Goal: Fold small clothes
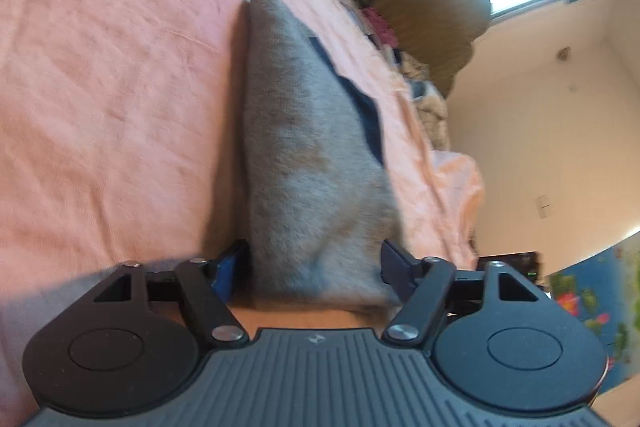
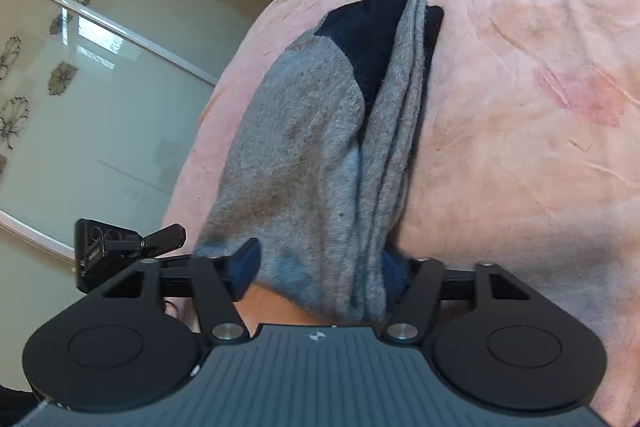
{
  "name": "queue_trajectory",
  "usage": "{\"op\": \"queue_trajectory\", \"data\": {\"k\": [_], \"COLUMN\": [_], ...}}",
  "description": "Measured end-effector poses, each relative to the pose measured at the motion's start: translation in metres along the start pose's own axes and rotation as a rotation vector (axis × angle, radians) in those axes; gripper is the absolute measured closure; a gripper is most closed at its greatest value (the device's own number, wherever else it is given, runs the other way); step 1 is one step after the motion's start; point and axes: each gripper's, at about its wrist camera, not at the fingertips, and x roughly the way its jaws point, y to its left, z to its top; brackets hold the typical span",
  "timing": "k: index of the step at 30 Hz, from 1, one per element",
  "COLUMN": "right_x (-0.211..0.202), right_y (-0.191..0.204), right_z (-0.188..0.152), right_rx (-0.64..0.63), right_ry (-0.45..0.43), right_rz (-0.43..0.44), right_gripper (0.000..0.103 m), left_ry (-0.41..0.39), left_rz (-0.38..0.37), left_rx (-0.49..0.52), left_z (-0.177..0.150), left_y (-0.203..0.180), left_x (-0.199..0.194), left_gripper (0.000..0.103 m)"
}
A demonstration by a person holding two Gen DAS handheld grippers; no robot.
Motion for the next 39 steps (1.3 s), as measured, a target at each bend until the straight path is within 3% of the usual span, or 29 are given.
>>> {"op": "queue_trajectory", "data": {"k": [1, 2, 3, 6, 8, 10, 11, 12, 13, 15, 16, 17, 18, 20, 21, 23, 25, 26, 28, 30, 33, 34, 36, 38, 39], "right_x": [0.003, 0.003, 0.001, -0.019, -0.027, -0.023, -0.025, -0.028, -0.033, -0.052, -0.061, -0.065, -0.065, -0.051, -0.039, -0.009, 0.036, 0.052, 0.056, 0.051, 0.042, 0.034, 0.013, 0.008, 0.013], "right_y": [0.003, 0.007, 0.01, 0.016, 0.01, 0.003, 0.002, 0.001, -0.001, 0.002, 0.006, 0.011, 0.018, 0.039, 0.045, 0.055, 0.056, 0.05, 0.04, 0.036, 0.053, 0.061, 0.075, 0.082, 0.082], "right_z": [0.0, 0.001, 0.0, -0.006, -0.014, -0.025, -0.029, -0.028, -0.025, -0.015, -0.006, 0.005, 0.015, 0.039, 0.05, 0.069, 0.083, 0.084, 0.079, 0.079, 0.071, 0.065, 0.047, 0.031, 0.024], "right_rx": [-0.046, -0.076, -0.102, -0.17, -0.171, -0.157, -0.163, -0.153, -0.126, -0.104, -0.116, -0.122, -0.125, -0.149, -0.167, -0.206, -0.278, -0.304, -0.382, -0.346, -0.346, -0.331, -0.332, -0.34, -0.355], "right_ry": [0.0, 0.002, 0.003, 0.004, 0.028, 0.038, 0.016, 0.013, 0.003, -0.102, -0.155, -0.191, -0.223, -0.258, -0.253, -0.226, -0.163, -0.135, -0.183, -0.189, -0.199, -0.22, -0.279, -0.264, -0.232], "right_rz": [-0.018, -0.034, -0.047, -0.054, -0.052, -0.044, -0.032, -0.021, -0.018, -0.036, -0.033, -0.029, -0.028, -0.028, -0.027, -0.076, -0.241, -0.312, -0.299, -0.288, -0.363, -0.382, -0.317, -0.251, -0.268], "right_gripper": [0.083, 0.084, 0.084, 0.084, 0.085, 0.084, 0.084, 0.077, 0.063, 0.044, 0.044, 0.044, 0.044, 0.044, 0.043, 0.035, 0.032, 0.032, 0.033, 0.036, 0.042, 0.042, 0.04, 0.032, 0.03], "left_ry": [-0.004, 0.014, 0.041, 0.021, 0.052, 0.058, 0.045, 0.048, 0.045, -0.007, -0.048, -0.099, -0.159, -0.266, -0.285, -0.248, -0.151, -0.15, -0.212, -0.211, -0.206, -0.208, -0.214, -0.216, -0.216], "left_rz": [0.039, 0.087, 0.125, 0.142, 0.124, 0.175, 0.165, 0.168, 0.176, 0.19, 0.199, 0.228, 0.27, 0.378, 0.409, 0.458, 0.536, 0.554, 0.558, 0.553, 0.547, 0.546, 0.545, 0.549, 0.551], "left_rx": [0.029, 0.052, 0.067, 0.17, 0.206, 0.259, 0.277, 0.282, 0.286, 0.323, 0.362, 0.423, 0.492, 0.674, 0.757, 0.901, 0.932, 0.948, 1.02, 0.993, 0.989, 0.988, 0.982, 0.983, 0.984], "left_z": [0.002, 0.002, 0.002, -0.009, -0.017, -0.028, -0.03, -0.029, -0.028, -0.024, -0.022, -0.021, -0.021, -0.027, -0.03, -0.036, -0.04, -0.043, -0.057, -0.055, -0.052, -0.051, -0.052, -0.052, -0.052], "left_y": [-0.006, -0.011, -0.014, -0.032, -0.035, -0.03, -0.03, -0.033, -0.036, -0.049, -0.059, -0.069, -0.082, -0.111, -0.121, -0.132, -0.122, -0.115, -0.107, -0.107, -0.106, -0.105, -0.106, -0.106, -0.106], "left_x": [0.006, 0.014, 0.02, 0.008, 0.001, 0.003, 0.0, -0.005, -0.01, -0.026, -0.033, -0.04, -0.041, -0.026, -0.012, 0.028, 0.067, 0.076, 0.08, 0.078, 0.077, 0.076, 0.077, 0.077, 0.078], "left_gripper": [0.051, 0.091, 0.092, 0.092, 0.092, 0.092, 0.09, 0.088, 0.087, 0.079, 0.076, 0.066, 0.049, 0.03, 0.03, 0.03, 0.03, 0.028, 0.028, 0.028, 0.027, 0.027, 0.027, 0.027, 0.027]}}
